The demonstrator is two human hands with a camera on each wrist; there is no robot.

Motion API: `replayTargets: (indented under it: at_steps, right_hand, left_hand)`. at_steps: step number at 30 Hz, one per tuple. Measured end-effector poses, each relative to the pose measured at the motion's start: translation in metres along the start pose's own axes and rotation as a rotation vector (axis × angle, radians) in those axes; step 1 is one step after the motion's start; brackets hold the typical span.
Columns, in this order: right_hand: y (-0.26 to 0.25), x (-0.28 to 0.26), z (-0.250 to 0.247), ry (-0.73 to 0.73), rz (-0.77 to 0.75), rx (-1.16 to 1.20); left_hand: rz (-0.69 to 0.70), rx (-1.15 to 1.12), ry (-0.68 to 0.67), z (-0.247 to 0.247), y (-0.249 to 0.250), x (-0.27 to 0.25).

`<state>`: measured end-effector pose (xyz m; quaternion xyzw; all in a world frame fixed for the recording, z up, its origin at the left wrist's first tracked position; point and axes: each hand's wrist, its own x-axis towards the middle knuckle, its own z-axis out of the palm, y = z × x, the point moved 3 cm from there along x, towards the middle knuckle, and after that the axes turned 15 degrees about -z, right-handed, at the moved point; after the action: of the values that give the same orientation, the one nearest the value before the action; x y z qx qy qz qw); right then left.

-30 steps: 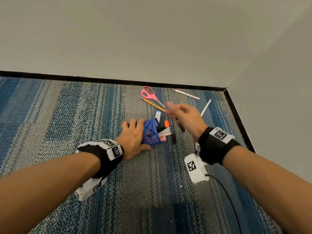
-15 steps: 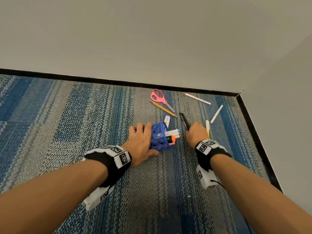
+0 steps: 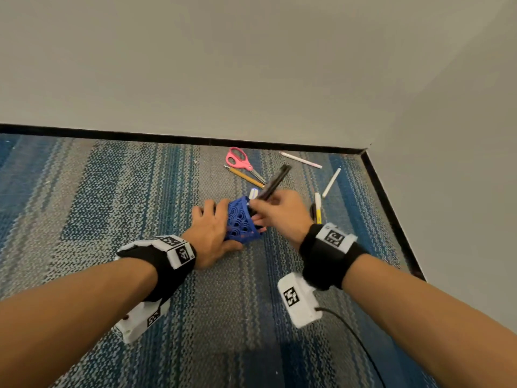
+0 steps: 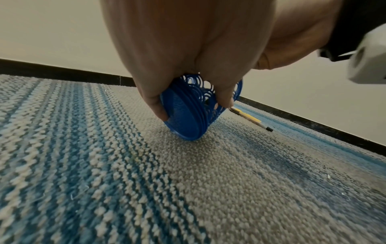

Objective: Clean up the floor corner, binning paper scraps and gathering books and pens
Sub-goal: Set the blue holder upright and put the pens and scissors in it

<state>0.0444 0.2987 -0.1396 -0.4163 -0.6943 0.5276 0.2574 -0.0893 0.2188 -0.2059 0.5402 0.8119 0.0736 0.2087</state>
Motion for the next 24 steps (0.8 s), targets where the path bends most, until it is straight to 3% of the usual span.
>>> replayTargets:
  at_steps: [3, 6, 8, 11, 13, 19, 21, 22, 24]
  right_hand:
    - [0.0, -0.007, -0.006, 0.018, -0.07, -0.062]
    - [0.008, 0.002, -0.051, 0.224, -0.128, -0.325]
    - [0.032, 0.009, -0.087, 0.255, -0.003, -0.597]
    - [0.084, 0.006, -0.112, 0.013, 0.343, -0.937]
    - [0.112, 0.0, -0.114, -0.102, 0.442, -1.031]
    - [0.129, 0.006, -0.113, -0.27, 0.356, -1.07]
    - [0.122, 0.007, -0.115, -0.259, 0.315, -1.06]
    - [0.115, 0.007, -0.114, -0.212, 0.275, -0.978]
    - [0.098, 0.006, -0.108, -0.049, 0.185, -0.517]
  left_hand:
    - [-0.015, -0.005, -0.001, 0.0, -0.002, -0.002]
    - [-0.034, -0.016, -0.007, -0.001, -0.002, -0.004]
    - [-0.038, -0.004, -0.003, -0.002, 0.001, -0.004]
    - [-0.034, -0.01, 0.002, -0.002, 0.002, -0.004]
    - [-0.024, -0.009, 0.002, -0.002, 0.001, -0.003]
    - [-0.001, 0.001, 0.018, -0.001, 0.001, -0.001]
    - [-0.003, -0.003, 0.014, -0.001, 0.001, -0.001]
    - [-0.003, -0.003, 0.01, 0.0, 0.001, -0.001]
    - [-0.007, -0.004, 0.004, -0.001, 0.001, -0.001]
